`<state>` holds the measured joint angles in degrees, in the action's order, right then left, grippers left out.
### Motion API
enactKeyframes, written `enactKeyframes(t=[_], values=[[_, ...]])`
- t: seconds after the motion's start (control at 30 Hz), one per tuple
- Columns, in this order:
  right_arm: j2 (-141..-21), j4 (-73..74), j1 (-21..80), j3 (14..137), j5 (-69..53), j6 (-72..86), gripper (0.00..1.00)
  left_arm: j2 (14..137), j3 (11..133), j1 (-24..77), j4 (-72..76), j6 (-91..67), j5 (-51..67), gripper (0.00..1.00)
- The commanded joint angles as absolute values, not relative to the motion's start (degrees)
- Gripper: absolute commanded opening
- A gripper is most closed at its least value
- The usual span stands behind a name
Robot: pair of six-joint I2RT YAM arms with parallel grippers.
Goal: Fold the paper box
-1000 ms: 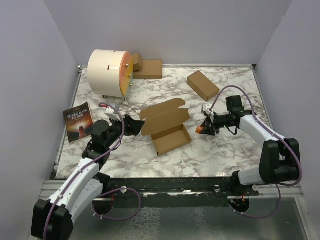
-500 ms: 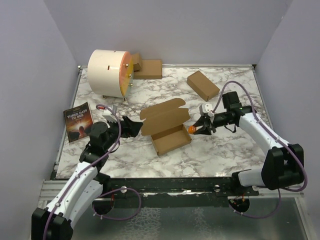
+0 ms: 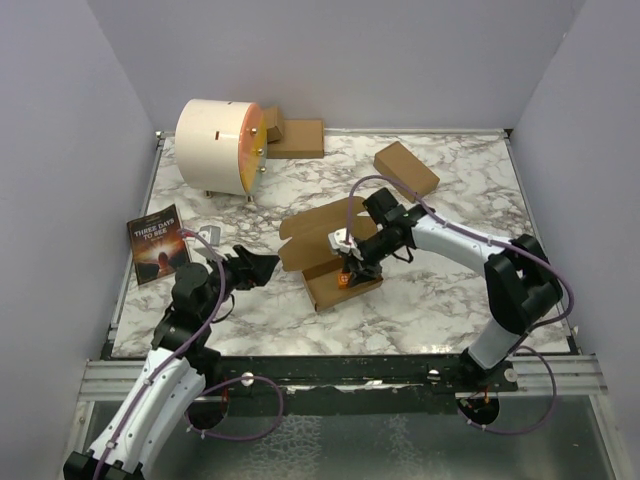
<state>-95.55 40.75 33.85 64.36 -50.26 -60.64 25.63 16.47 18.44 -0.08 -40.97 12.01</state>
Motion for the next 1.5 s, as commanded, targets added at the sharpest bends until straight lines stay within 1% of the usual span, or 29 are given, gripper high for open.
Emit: enactKeyframes(t=[0.0, 0.13, 0.3, 0.47, 0.6, 0.7, 0.77, 0.83, 0.9, 0.93, 0.97, 1.07, 1.13, 1.2, 1.27, 1.33, 1.47], values=[[-97.36, 36.05, 37.18, 64.35, -41.43, -56.56, 0.09, 22.96, 15.86, 18.19, -3.04, -42.44, 9.31, 0.76], [-99.21, 33.56, 38.80, 64.41, -37.72, -53.76, 0.19, 23.57, 15.59, 18.19, -2.62, -42.55, 8.45, 0.76], [-100.96, 33.64, 39.55, 65.64, -36.89, -52.37, 0.34, 25.96, 16.32, 18.20, -1.53, -42.44, 8.68, 0.75], [-97.85, 32.88, 39.55, 64.24, -37.53, -51.36, 0.50, 27.92, 16.86, 18.19, -0.87, -42.38, 9.27, 0.74], [-94.88, 33.28, 39.47, 63.43, -38.43, -51.28, 0.58, 28.75, 17.26, 18.20, -1.09, -41.75, 9.49, 0.74], [-92.64, 34.62, 38.65, 63.45, -40.17, -51.45, 0.59, 29.44, 17.81, 18.19, -1.47, -41.02, 10.02, 0.74], [-90.33, 35.80, 35.94, 63.46, -44.90, -51.61, 0.59, 30.19, 18.11, 18.19, -1.30, -40.62, 10.63, 0.74], [-87.91, 37.66, 30.39, 63.36, -55.46, -52.38, 0.59, 30.66, 18.34, 18.20, -0.75, -40.27, 11.37, 0.74], [-85.65, 36.92, 23.34, 62.42, -66.56, -51.07, 0.60, 30.99, 18.29, 18.20, 0.69, -39.63, 12.38, 0.74], [-84.60, 35.69, 19.86, 61.88, -70.27, -49.65, 0.60, 31.05, 18.28, 18.19, 1.50, -39.15, 12.75, 0.74], [-83.68, 33.64, 16.71, 61.23, -72.59, -47.32, 0.61, 31.08, 18.16, 18.20, 2.54, -38.50, 13.27, 0.74], [-82.23, 19.13, 8.74, 58.68, -73.32, -27.63, 0.67, 31.28, 17.11, 18.19, 5.90, -36.92, 13.73, 0.74], [-83.94, 13.24, 4.45, 58.68, -75.16, -19.10, 0.71, 31.45, 16.17, 18.19, 7.23, -36.51, 13.49, 0.74], [-88.35, 17.76, 2.47, 62.62, -75.32, -19.99, 0.71, 31.86, 15.59, 18.19, 7.35, -36.09, 12.98, 0.73], [-93.80, 29.10, 2.12, 69.28, -74.15, -28.43, 0.73, 33.06, 15.87, 18.12, 5.89, -35.68, 12.40, 0.72], [-98.90, 37.28, 2.11, 75.33, -73.97, -32.95, 0.73, 35.01, 17.09, 18.12, 4.03, -34.23, 12.89, 0.72], [-105.19, 44.77, 2.62, 82.67, -72.30, -36.61, 0.73, 40.19, 20.91, 18.11, 2.77, -30.45, 16.28, 0.72]])
